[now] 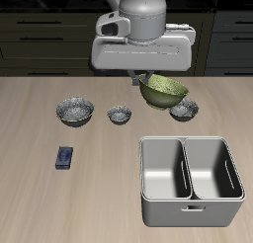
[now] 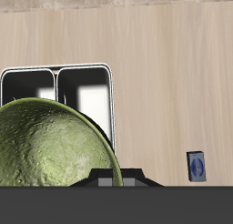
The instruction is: Place the green bowl in the right side of the drainer
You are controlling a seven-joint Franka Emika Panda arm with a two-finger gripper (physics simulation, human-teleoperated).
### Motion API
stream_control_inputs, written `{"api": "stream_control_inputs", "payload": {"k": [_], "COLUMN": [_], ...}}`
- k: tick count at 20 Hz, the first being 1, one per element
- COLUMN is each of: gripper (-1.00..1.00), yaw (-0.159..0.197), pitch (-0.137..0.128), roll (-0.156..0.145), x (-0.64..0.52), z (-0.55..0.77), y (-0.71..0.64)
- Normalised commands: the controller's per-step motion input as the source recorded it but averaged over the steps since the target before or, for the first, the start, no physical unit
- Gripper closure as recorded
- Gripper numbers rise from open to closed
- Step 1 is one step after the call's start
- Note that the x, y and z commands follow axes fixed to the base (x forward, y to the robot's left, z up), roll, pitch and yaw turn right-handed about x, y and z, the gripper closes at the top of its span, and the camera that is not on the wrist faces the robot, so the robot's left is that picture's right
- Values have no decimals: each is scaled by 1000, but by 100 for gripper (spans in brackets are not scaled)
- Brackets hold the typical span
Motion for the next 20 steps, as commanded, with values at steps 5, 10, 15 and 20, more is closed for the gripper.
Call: {"api": "stream_control_inputs", "payload": {"k": [5,10,15,20], "gripper": [100,100,100,100], "yaw": [2,-19,13,14], "pitch": [7,18,19,28], "roll": [-15,-7,34,2], "x": [102,145,10,50], "z": [-33,-52,-167,-229], "y": [135,174,275,64]}}
